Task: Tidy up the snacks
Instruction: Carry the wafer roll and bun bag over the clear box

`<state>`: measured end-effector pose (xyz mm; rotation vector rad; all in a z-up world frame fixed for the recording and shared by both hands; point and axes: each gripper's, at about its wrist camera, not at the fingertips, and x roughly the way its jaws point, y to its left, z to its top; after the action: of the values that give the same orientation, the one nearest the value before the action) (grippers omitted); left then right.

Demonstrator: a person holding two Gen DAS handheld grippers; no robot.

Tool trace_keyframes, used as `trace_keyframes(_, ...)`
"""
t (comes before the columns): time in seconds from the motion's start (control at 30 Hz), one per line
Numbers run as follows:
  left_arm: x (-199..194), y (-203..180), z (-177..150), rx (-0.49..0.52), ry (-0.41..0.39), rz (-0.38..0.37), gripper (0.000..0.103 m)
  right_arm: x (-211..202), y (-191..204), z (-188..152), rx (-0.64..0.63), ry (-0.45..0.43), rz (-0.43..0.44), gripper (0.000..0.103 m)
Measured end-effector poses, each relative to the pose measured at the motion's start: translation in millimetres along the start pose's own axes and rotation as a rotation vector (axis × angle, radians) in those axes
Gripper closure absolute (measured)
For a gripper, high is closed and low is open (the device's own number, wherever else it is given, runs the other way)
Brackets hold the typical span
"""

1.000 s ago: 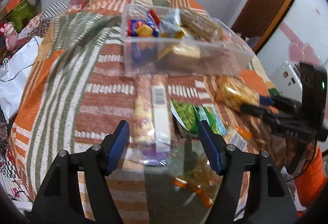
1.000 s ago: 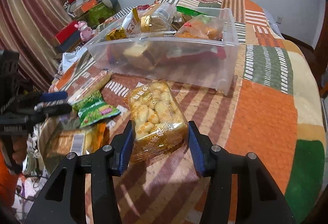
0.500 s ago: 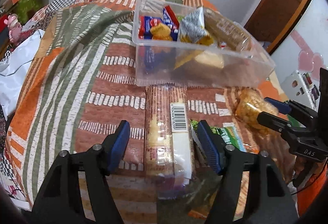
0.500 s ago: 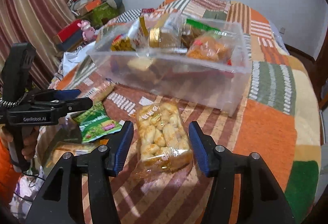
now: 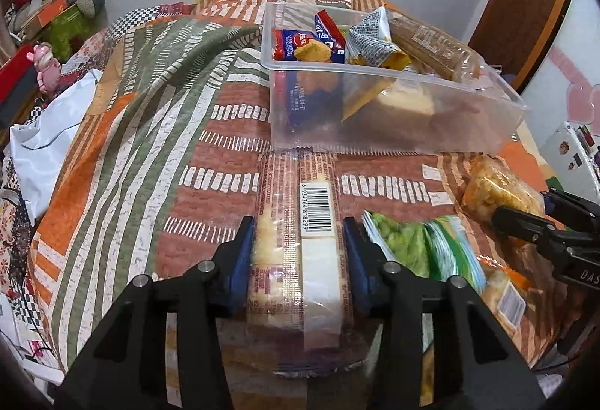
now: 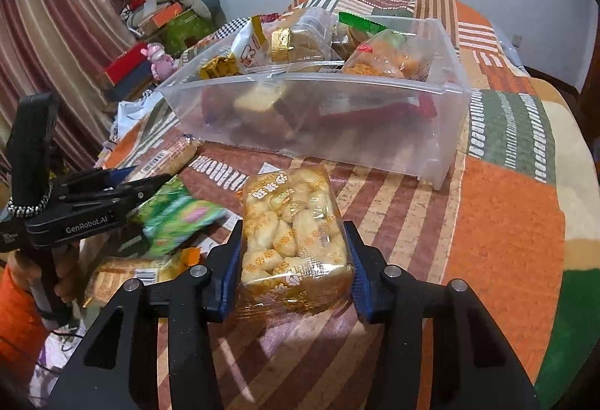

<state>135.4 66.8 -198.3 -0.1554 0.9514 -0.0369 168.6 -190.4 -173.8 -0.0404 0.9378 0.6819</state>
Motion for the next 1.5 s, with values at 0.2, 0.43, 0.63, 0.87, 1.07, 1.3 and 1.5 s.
trace_keyframes(0.2, -18, 2, -3, -0.013, -0.023, -0.013, 0.058, -7, 3, 1, -0.018, -0.014, 0.0, 0.059)
trace_keyframes(0.43, -49, -3, 6, -0.01, -0.095, -0.036, 0.058, -22, 10, 7, -0.029, -0.055, 0.009, 0.059)
trace_keyframes(0.63, -67, -10, 26, 0.01, -0.158, -0.052, 0.058, -35, 14, 19, -0.043, -0.109, 0.007, 0.059)
trace_keyframes(0.87, -75, -17, 53, 0.026, -0.218, -0.055, 0.058, -50, 10, 36, -0.055, -0.185, -0.021, 0.059)
trace_keyframes(1.07, -70, -18, 72, 0.02, -0.244, -0.055, 0.058, -57, -1, 53, -0.037, -0.238, -0.056, 0.059)
trace_keyframes(1.3, -51, -17, 99, 0.012, -0.238, -0.055, 0.058, -54, -14, 73, -0.011, -0.281, -0.086, 0.059)
trace_keyframes(1.5, -30, -14, 117, -0.006, -0.219, -0.059, 0.058, -43, -24, 88, 0.008, -0.289, -0.114, 0.059)
